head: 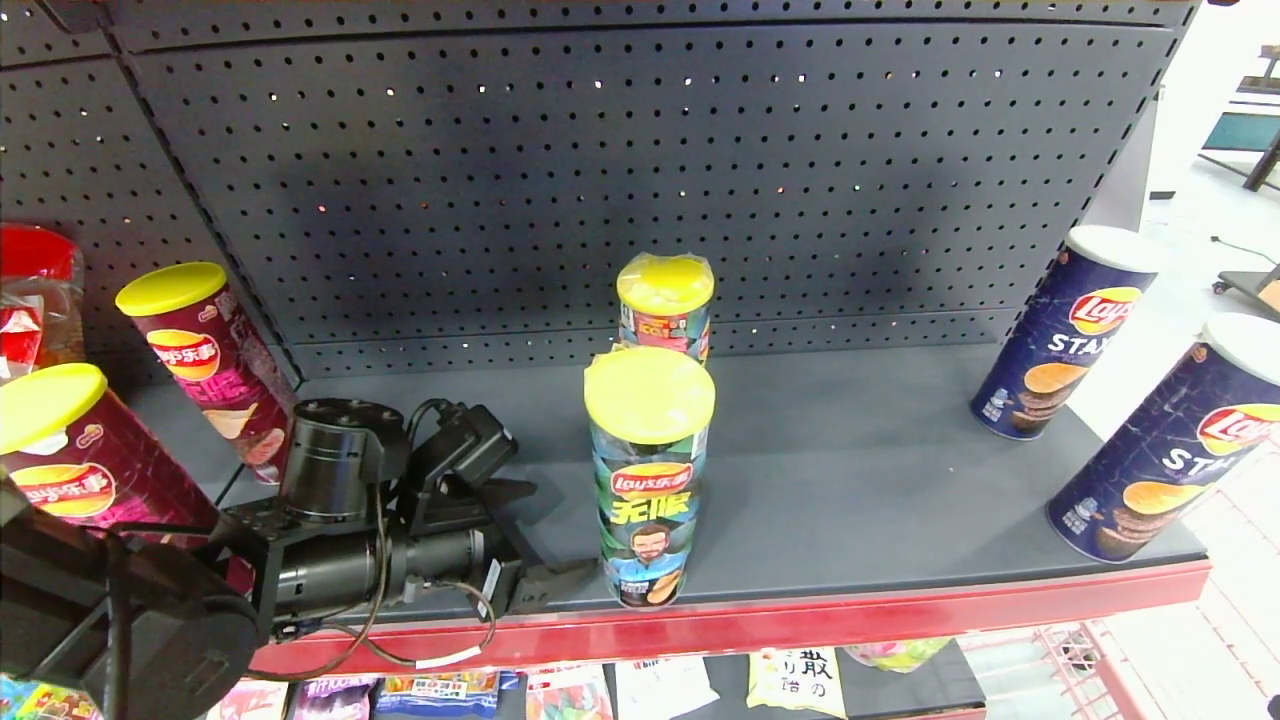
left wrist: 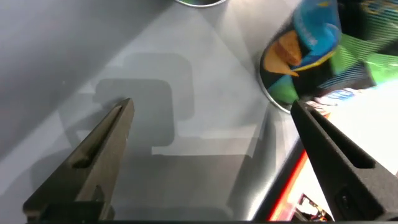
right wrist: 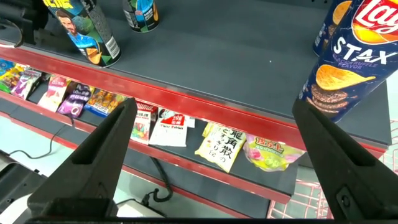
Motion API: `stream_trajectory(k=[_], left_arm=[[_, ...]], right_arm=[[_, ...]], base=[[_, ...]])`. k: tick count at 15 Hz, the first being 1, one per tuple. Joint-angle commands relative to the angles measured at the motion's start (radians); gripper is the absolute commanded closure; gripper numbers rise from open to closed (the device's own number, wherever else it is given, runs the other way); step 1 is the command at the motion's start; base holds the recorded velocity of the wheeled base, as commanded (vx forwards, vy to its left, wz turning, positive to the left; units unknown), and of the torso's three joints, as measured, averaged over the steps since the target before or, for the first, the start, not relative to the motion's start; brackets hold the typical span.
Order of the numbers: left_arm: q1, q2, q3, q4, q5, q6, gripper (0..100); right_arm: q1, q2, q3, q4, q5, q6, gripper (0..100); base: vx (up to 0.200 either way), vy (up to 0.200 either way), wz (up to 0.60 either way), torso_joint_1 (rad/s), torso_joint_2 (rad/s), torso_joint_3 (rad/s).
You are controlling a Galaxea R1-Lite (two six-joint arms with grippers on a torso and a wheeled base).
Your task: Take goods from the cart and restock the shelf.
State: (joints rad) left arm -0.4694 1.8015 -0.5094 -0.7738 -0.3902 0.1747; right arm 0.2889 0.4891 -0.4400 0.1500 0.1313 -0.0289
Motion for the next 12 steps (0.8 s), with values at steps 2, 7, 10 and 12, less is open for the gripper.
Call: stream_trajectory(k=[2,7,10,12], left_arm=[[-0.014,-0.004,0.000,-0.001,-0.001,0.000,0],[-0.020,0.004,-0.005,-0.001,-0.001,-0.001,0],[-0.020,0.001,0.000,-0.002,-0.001,-0.001,0],[-0.012,-0.030,0.020,-0.004,0.002,-0.003,0]], right_arm=[[-0.001,0.002,0.001,0.000,0.001,0.000,0],[-0.001,0.002,0.001,0.000,0.001,0.000,0],[-0.001,0.000,0.003,0.000,0.001,0.000,0],[-0.001,-0.012,0.023,0.002,0.001,0.000,0]], base=[[0.000,0.000,0.00,0.000,0.00,0.000],[0.000,0.000,0.00,0.000,0.00,0.000],[0.000,0.000,0.00,0.000,0.00,0.000],[0.000,0.000,0.00,0.000,0.00,0.000]])
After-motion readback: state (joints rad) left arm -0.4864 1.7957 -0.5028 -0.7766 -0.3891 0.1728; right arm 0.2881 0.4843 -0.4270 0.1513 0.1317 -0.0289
